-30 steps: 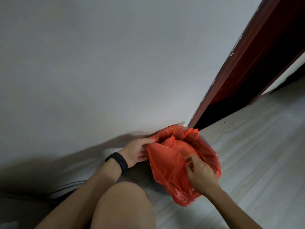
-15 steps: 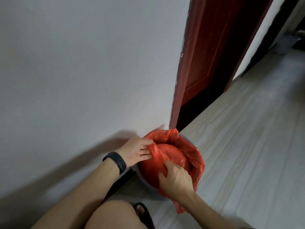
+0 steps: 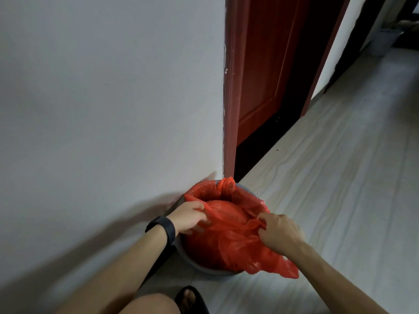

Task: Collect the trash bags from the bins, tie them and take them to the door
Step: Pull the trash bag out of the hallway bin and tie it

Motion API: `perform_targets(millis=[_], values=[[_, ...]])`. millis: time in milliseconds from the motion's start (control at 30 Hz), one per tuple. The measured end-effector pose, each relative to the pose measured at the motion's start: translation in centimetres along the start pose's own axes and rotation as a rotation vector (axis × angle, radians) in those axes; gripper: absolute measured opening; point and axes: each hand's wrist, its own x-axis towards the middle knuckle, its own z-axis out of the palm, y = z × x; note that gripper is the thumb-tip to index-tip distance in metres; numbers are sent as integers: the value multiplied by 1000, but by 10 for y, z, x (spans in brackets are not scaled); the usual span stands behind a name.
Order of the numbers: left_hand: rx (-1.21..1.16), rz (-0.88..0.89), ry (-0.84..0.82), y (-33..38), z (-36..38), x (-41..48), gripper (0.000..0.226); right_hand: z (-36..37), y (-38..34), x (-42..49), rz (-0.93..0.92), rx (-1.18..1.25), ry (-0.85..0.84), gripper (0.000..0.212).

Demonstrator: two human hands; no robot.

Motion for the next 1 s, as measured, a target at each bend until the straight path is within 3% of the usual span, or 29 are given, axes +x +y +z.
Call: perform_targets(millis=[67, 167, 233, 300, 467, 600, 667, 767, 833, 933, 1000], values=[[47, -13, 92, -6, -2, 3, 12, -8, 1, 5, -96, -18, -89, 44], [210, 10, 398, -15, -11, 5, 19, -29, -9, 24, -171, 302, -246, 57], [524, 53, 593, -18, -14, 5, 22, -30, -23, 48, -145, 379, -88, 46], [700, 86, 699, -19, -13, 8, 32, -24, -43, 72, -145, 265, 70, 48], [714, -12, 653, -10, -14, 29, 49, -9, -91, 129, -215, 15, 44, 62], [722, 5, 643, -11, -18, 46, 41, -5, -114, 157, -105, -80, -108, 73], [683, -8, 618, -14, -20, 54, 39, -2, -113, 164, -34, -73, -159, 67], [583, -20, 509, -17, -13, 65, 36, 8, -103, 181, 23, 171, -174, 39], [499, -7, 445, -19, -6, 73, 33, 22, -90, 199, -13, 338, -143, 36], [394, 34, 464, -23, -3, 81, 26, 12, -91, 179, -91, 548, -45, 29], [367, 91, 511, -22, -3, 82, 27, 2, -89, 165, -168, 677, 7, 11]])
